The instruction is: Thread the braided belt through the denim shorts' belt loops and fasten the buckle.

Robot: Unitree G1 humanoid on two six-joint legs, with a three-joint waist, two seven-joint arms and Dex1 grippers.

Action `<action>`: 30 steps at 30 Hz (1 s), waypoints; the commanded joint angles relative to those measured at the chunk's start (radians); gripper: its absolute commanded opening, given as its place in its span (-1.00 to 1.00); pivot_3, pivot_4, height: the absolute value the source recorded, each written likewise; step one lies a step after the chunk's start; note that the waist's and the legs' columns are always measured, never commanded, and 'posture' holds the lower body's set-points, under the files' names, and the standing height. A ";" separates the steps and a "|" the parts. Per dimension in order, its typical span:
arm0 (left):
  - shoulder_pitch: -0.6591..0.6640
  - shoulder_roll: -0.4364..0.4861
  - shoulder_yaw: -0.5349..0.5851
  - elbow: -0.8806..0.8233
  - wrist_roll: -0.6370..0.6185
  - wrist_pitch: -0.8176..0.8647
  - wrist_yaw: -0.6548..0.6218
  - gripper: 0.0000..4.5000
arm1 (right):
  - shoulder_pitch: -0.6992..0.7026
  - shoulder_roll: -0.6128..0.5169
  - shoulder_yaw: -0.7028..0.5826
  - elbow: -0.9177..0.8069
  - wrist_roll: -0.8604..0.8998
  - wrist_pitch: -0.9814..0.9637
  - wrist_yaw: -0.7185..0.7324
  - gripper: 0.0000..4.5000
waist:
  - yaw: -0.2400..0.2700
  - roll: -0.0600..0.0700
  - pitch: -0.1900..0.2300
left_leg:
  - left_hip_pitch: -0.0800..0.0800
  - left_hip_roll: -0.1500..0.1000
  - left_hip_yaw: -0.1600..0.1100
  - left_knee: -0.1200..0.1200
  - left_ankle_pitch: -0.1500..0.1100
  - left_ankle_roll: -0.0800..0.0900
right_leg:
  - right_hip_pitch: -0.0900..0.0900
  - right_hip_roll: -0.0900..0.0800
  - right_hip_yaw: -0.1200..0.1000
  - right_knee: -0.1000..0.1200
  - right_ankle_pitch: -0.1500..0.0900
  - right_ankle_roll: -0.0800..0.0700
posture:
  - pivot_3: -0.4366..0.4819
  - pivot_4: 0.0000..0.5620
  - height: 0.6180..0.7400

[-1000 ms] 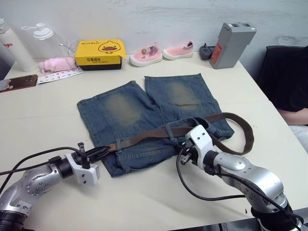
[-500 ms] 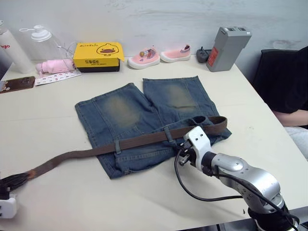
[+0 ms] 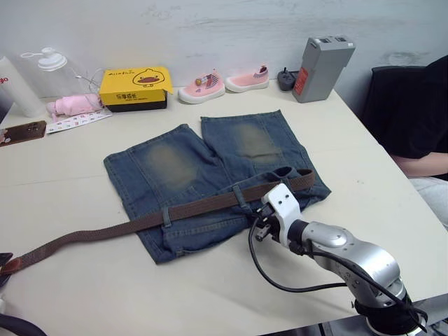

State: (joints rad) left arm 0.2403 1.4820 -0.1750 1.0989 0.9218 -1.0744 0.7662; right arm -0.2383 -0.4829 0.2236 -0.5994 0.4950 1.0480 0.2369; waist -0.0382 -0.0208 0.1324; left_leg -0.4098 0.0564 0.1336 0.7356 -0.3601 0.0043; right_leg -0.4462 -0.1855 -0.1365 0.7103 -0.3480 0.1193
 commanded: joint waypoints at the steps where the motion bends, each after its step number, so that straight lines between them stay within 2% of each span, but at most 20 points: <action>1: -0.029 -0.010 0.015 -0.054 -0.128 -0.138 -0.084 0.99 | 0.004 -0.011 -0.001 0.058 -0.035 0.028 0.004 -1.00 | 0.005 0.000 0.000 | 0.001 0.001 0.001 0.000 -0.001 0.000 | 0.000 0.000 -0.001 0.000 0.000 0.000 | -0.05 -0.47 -0.15; 5: -0.086 -0.014 0.036 -0.221 -0.352 -0.236 -0.255 0.99 | -0.010 -0.013 0.001 0.069 -0.039 0.032 0.018 -1.00 | 0.018 -0.001 0.000 | 0.001 0.003 0.003 0.006 -0.005 0.002 | 0.000 0.000 0.000 0.001 0.000 0.000 | -0.05 -0.47 -0.15; 8: -0.051 0.018 0.014 -0.498 -0.603 -0.195 -0.429 0.99 | -0.027 -0.002 -0.006 0.078 -0.036 0.036 0.022 -1.00 | 0.019 -0.009 -0.001 | -0.003 0.011 0.000 0.019 -0.012 -0.001 | 0.000 0.003 -0.004 0.005 -0.002 -0.004 | -0.05 -0.47 -0.15; 10: -0.017 0.044 -0.021 -0.736 -0.778 -0.091 -0.565 1.00 | -0.038 0.015 -0.027 0.074 -0.019 0.048 0.024 -0.56 | 0.011 -0.010 -0.001 | -0.013 0.013 -0.005 0.029 -0.013 -0.005 | -0.003 0.005 -0.009 0.006 -0.002 -0.004 | -0.05 -0.47 -0.15; 11: -0.004 0.056 -0.056 -0.883 -0.885 -0.007 -0.652 1.00 | -0.042 0.024 -0.043 0.064 -0.003 0.059 0.029 -0.44 | 0.006 -0.010 -0.001 | -0.014 0.014 -0.005 0.032 -0.014 -0.006 | -0.004 0.005 -0.010 0.007 -0.002 -0.005 | -0.05 -0.47 -0.15; 13: -0.006 0.051 -0.093 -1.112 -1.049 0.154 -0.797 1.00 | -0.048 0.033 -0.071 0.042 0.018 0.086 0.034 0.00 | 0.005 -0.008 0.001 | -0.015 0.014 -0.001 0.034 -0.016 -0.004 | -0.004 0.004 -0.014 0.007 -0.002 -0.005 | -0.05 -0.47 -0.15; 14: -0.010 0.039 -0.094 -1.183 -1.107 0.220 -0.850 1.00 | -0.051 0.036 -0.081 0.034 0.023 0.098 0.036 0.18 | 0.005 -0.006 0.002 | -0.015 0.014 0.000 0.034 -0.017 -0.003 | -0.003 0.004 -0.015 0.006 -0.002 -0.005 | -0.05 -0.47 -0.15; 15: -0.028 0.014 -0.091 -1.237 -1.143 0.279 -0.894 1.00 | -0.055 0.039 -0.095 0.024 0.031 0.111 0.037 0.46 | 0.005 -0.006 0.003 | -0.015 0.014 0.000 0.034 -0.017 -0.002 | -0.003 0.003 -0.016 0.005 -0.002 -0.004 | -0.05 -0.47 -0.15; 16: -0.065 -0.029 -0.115 -1.291 -1.192 0.358 -0.952 1.00 | -0.061 0.040 -0.120 0.006 0.051 0.133 0.041 0.60 | 0.006 -0.001 0.006 | -0.015 0.013 0.001 0.034 -0.018 -0.002 | -0.003 0.004 -0.016 0.004 -0.002 -0.004 | -0.05 -0.47 -0.15; 17: -0.087 -0.066 -0.120 -1.327 -1.223 0.421 -1.000 1.00 | -0.066 0.042 -0.138 -0.007 0.064 0.150 0.043 0.82 | 0.009 0.004 0.009 | -0.015 0.010 0.001 0.034 -0.018 -0.002 | -0.003 0.004 -0.017 0.005 -0.002 -0.004 | -0.05 -0.47 -0.15; 19: -0.140 -0.153 -0.159 -1.355 -1.222 0.534 -1.103 1.00 | -0.075 0.046 -0.194 -0.044 0.110 0.192 0.051 0.95 | 0.012 0.012 0.015 | -0.015 0.010 0.001 0.033 -0.018 -0.002 | -0.003 0.004 -0.019 0.003 -0.002 -0.004 | -0.05 -0.47 -0.15; 21: -0.176 -0.232 -0.178 -1.344 -1.165 0.591 -1.182 1.00 | -0.082 0.048 -0.243 -0.073 0.153 0.230 0.059 0.95 | 0.012 0.015 0.017 | -0.016 0.009 0.001 0.033 -0.018 -0.002 | -0.003 0.004 -0.019 0.003 -0.002 -0.003 | -0.05 -0.47 -0.15; 23: -0.221 -0.326 -0.215 -1.300 -1.076 0.611 -1.250 1.00 | -0.082 -0.020 -0.302 -0.109 0.200 0.236 0.123 0.95 | 0.013 0.018 0.019 | -0.016 0.009 0.002 0.033 -0.018 -0.003 | -0.002 0.005 -0.020 0.003 -0.002 -0.003 | -0.05 -0.47 -0.15; 25: -0.242 -0.392 -0.231 -1.275 -1.060 0.679 -1.313 1.00 | -0.081 -0.111 -0.337 -0.121 0.218 0.212 0.194 0.95 | 0.015 0.016 0.019 | -0.017 0.008 0.006 0.033 -0.018 -0.002 | -0.002 0.005 -0.020 0.001 -0.002 -0.003 | -0.05 -0.47 -0.15; 27: -0.262 -0.433 -0.229 -1.233 -1.001 0.678 -1.336 0.75 | -0.058 -0.228 -0.334 -0.118 0.175 0.115 0.285 1.00 | 0.020 0.017 0.019 | -0.016 0.008 0.006 0.033 -0.018 -0.002 | 0.000 0.005 -0.021 -0.001 -0.001 -0.002 | -0.05 -0.47 -0.15; 28: -0.274 -0.449 -0.225 -1.210 -0.971 0.677 -1.342 0.70 | -0.036 -0.301 -0.309 -0.115 0.128 0.038 0.342 1.00 | 0.027 0.018 0.020 | -0.016 0.008 0.005 0.033 -0.018 -0.001 | 0.001 0.005 -0.021 -0.002 -0.001 -0.002 | -0.05 -0.47 -0.15; 30: -0.299 -0.476 -0.210 -1.166 -0.919 0.655 -1.362 0.35 | 0.020 -0.448 -0.239 -0.079 -0.010 -0.165 0.446 1.00 | 0.040 0.022 0.021 | -0.014 0.007 0.005 0.032 -0.019 0.001 | 0.003 0.003 -0.020 -0.005 0.001 0.002 | -0.05 -0.47 -0.15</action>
State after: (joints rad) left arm -0.0555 1.0227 -0.3718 -0.1681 -0.1068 -0.4442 -0.5702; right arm -0.2524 -0.8412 -0.0595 -0.6802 0.6073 1.0812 0.5717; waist 0.0018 0.0007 0.1530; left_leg -0.4235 0.0624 0.1392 0.7677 -0.3793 0.0058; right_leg -0.4434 -0.1828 -0.1559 0.7047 -0.3473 0.1214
